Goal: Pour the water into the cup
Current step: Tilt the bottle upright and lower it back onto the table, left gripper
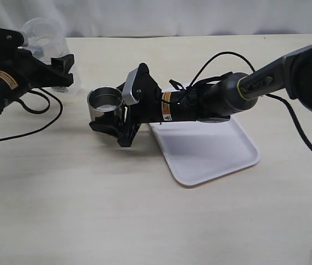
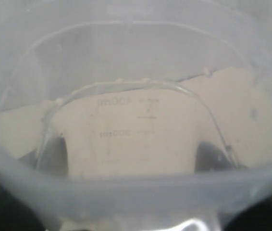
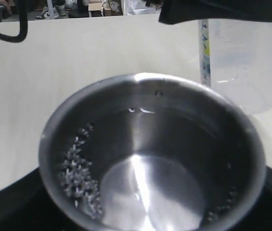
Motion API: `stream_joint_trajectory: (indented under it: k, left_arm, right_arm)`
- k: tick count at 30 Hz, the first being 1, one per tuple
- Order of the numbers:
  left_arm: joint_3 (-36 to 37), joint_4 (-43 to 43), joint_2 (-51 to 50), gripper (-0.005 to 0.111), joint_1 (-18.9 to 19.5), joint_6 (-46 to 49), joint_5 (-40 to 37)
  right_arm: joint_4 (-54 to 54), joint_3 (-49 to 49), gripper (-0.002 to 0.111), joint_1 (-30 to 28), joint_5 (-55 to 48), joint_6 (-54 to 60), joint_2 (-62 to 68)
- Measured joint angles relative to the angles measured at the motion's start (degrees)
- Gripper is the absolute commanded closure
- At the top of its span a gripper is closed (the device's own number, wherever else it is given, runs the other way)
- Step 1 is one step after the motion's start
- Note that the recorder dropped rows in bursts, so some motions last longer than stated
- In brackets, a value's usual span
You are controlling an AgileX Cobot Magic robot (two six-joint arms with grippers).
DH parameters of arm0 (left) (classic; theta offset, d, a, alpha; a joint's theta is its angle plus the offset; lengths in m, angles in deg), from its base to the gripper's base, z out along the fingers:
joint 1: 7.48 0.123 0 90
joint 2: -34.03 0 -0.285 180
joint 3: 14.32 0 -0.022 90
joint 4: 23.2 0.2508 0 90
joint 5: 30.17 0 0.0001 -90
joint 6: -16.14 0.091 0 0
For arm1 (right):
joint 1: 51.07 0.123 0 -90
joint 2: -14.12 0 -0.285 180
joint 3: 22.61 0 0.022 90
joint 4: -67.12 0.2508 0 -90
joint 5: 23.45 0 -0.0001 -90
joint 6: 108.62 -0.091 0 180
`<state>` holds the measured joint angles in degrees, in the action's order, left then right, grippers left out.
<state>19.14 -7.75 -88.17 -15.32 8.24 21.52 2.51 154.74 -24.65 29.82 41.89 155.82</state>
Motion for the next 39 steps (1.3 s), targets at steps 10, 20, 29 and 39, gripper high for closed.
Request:
stream_joint_trajectory:
  k: [10,20,29,39]
  left_arm:
    - [-3.8,0.1,-4.1,0.107,0.5,2.8,0.5]
    - [-20.8,-2.4,-4.3,0.107,2.5,0.8,-15.5]
    - [-26.4,-2.7,-14.8,0.107,4.5,-2.5,-15.2]
    - [-27.0,-2.7,-16.2,0.082,4.5,-2.5,-12.8]
  right_arm:
    - [0.3,0.0,0.104,-0.1,-1.6,0.0,-4.0]
    - [0.3,0.0,0.104,-0.1,-2.0,0.1,-4.4]
    - [0.3,0.0,0.104,-3.1,-4.2,0.1,-4.4]
    - [0.3,0.0,0.104,-4.4,-4.3,0.1,-4.4]
